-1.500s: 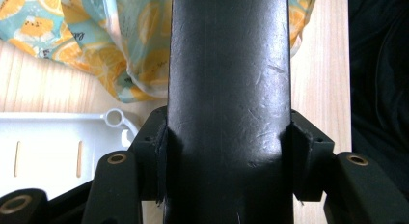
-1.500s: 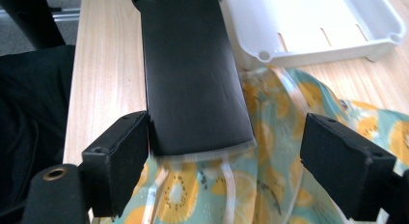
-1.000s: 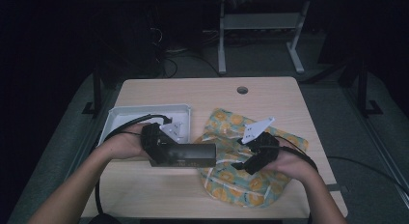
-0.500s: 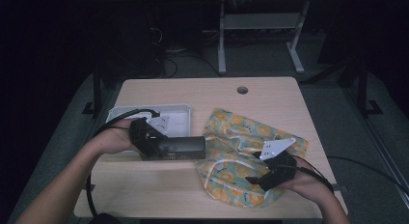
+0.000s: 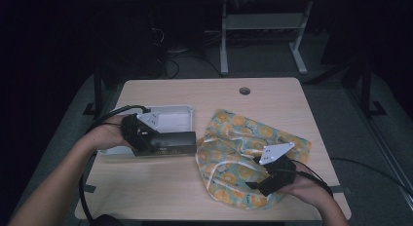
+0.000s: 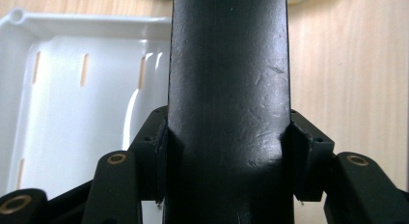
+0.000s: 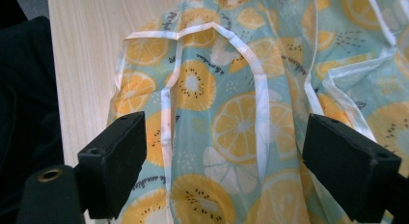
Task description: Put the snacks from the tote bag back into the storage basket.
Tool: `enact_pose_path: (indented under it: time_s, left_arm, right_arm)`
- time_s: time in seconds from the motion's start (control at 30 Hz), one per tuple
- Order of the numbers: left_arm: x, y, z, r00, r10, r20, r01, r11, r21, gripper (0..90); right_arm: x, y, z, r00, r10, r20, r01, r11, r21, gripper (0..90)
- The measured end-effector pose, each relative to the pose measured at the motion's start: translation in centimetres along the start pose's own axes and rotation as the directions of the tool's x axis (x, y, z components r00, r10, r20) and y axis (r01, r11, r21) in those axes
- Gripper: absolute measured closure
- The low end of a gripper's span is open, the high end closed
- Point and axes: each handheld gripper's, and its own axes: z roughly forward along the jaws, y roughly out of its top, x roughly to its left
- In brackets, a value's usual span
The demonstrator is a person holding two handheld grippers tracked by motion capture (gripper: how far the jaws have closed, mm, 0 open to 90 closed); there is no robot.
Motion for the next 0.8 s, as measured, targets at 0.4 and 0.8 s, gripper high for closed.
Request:
enact_pose_path:
  time_s: [0.4,0.8]
  left_arm:
    - [1.7,-1.6,0.0,0.9998,0.017,0.005,-0.017,0.9999,0.003,43.1]
    - [3.3,-3.9,0.9,0.9999,0.012,-0.007,-0.012,0.9997,0.024,43.0]
  right_arm:
    - [-0.3,-0.2,-0.2,0.9975,0.057,0.040,-0.057,0.998,-0.012,15.1]
    - [0.5,-1.0,-0.8,0.9906,0.109,0.083,-0.108,0.994,-0.015,15.1]
